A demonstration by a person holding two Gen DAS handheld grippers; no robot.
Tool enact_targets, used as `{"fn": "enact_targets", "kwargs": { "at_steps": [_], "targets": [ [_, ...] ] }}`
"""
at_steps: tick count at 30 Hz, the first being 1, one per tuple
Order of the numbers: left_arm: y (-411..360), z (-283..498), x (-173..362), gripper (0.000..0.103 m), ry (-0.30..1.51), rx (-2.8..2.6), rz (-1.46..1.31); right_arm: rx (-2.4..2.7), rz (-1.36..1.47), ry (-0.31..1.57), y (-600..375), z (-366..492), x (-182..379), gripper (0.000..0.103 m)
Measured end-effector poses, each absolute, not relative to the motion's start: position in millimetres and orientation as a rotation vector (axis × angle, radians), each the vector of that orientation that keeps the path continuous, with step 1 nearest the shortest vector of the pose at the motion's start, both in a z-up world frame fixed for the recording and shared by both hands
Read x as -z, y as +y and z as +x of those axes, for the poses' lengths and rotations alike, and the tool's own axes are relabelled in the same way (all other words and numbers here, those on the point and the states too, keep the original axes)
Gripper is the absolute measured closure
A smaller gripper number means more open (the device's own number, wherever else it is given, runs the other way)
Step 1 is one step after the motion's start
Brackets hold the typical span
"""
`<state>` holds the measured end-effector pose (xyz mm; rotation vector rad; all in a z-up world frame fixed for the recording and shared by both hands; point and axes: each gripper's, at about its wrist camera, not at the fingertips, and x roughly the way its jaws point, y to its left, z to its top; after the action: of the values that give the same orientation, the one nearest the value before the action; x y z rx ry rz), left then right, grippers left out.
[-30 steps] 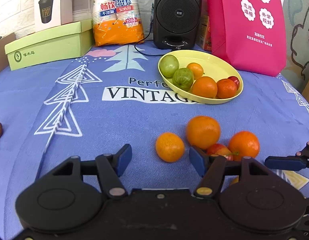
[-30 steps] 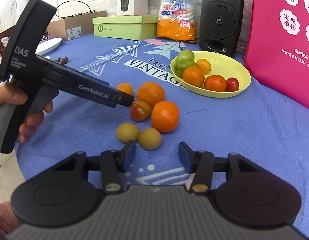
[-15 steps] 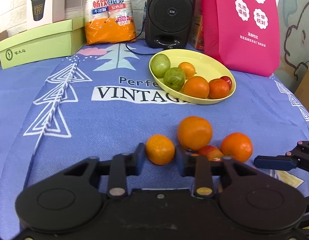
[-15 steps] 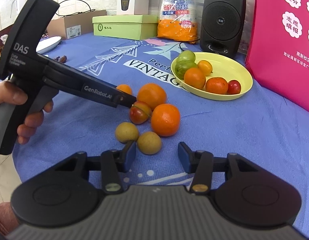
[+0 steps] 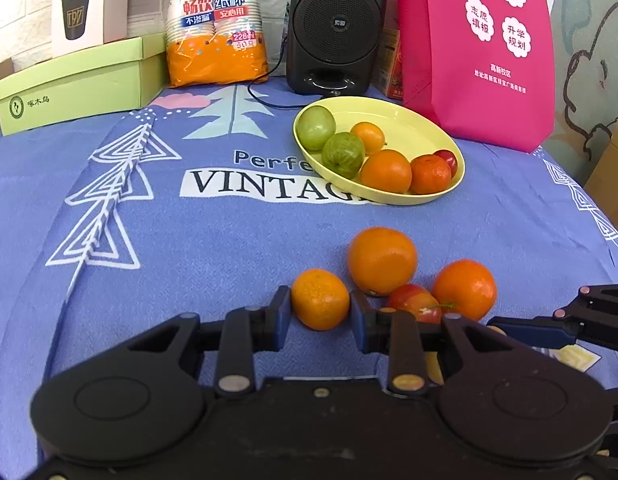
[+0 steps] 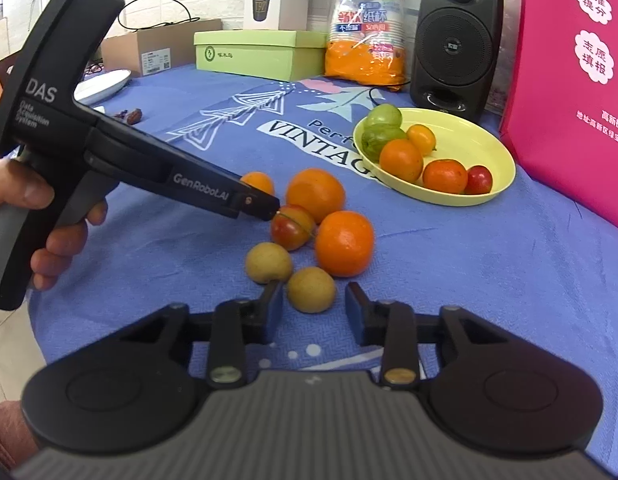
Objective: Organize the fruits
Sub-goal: 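Grasp a small orange with the left tool while the right grasps a brown kiwi, then carry the orange and kiwi to the yellow plate and release both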
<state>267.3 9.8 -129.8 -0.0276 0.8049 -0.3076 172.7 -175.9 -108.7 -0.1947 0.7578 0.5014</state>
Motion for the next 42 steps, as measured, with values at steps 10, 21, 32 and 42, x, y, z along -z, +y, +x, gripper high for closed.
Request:
{"fn": "enact_targets", "kwargs": {
  "at_steps": [10,21,32,42],
  "targets": [
    [11,265,129,0.073,0.806,0.309,-0.029,-0.51,-0.187,0.752,-177,171,107,0.077],
    [21,249,120,0.073,0.794,0.302,-0.032,-0.51,-0.175,0.749,-183,163,102,0.077],
    [27,239,115,0.073,0.791,0.286,-0.037,-0.487,-0.171,0.759,-179,167,110,0.075],
    [24,236,99,0.073,0.759,0.292,-0.025,-0.492,-0.155,0.732,-187,161,95,0.077]
  ]
}}
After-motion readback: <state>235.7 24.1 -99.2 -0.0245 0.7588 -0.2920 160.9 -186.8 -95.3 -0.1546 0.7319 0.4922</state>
